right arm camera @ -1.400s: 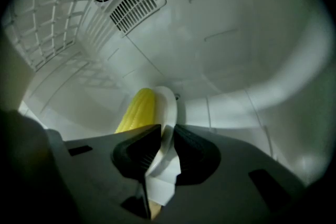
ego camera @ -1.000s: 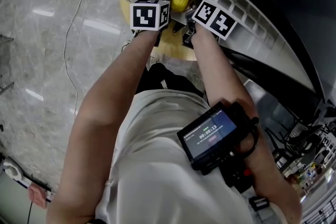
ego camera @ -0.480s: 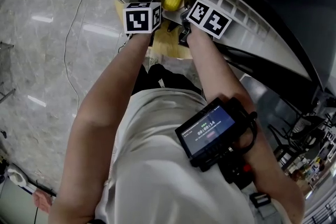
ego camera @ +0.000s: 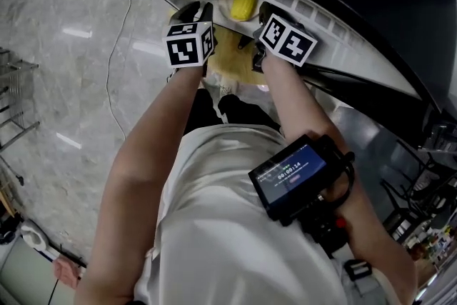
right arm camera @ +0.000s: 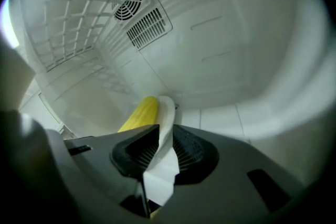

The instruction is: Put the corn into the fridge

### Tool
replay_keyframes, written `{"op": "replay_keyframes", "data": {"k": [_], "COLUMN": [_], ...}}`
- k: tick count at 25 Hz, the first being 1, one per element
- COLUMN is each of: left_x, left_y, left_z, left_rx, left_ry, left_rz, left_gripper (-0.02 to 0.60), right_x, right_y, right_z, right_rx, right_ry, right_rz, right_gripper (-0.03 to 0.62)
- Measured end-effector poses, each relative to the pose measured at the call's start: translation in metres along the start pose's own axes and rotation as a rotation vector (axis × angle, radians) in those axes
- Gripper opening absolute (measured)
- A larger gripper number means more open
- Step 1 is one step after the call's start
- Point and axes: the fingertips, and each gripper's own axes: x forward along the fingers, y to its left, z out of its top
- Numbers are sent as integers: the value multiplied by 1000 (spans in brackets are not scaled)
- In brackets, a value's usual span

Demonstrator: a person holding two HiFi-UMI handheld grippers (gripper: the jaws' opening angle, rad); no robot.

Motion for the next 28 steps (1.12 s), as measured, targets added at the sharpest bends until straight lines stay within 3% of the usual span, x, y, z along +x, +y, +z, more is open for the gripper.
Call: {"op": "replay_keyframes", "data": {"k": [9, 12, 20, 28], "left_x": [-53, -68, -137, -185], "left_y": [-1, -1, -16, -34], "left_z": [-12, -15, 8, -14], "left_rx": [14, 8, 15, -3], "left_ry": [-16, -43, -175, -184], "left_rz": [-42, -81, -218, -458], "left_gripper": [80, 20, 9, 9], "right_x": [-33, -48, -103, -151], "right_y": [8, 9, 41, 87], "right_z": [-3, -9, -5, -22], "right_rx": [-83, -94, -120, -148], "right_ry": [-12, -9, -58, -112], "right_rz": [33, 50, 129, 244], "right_gripper": [8, 8, 7, 7]}}
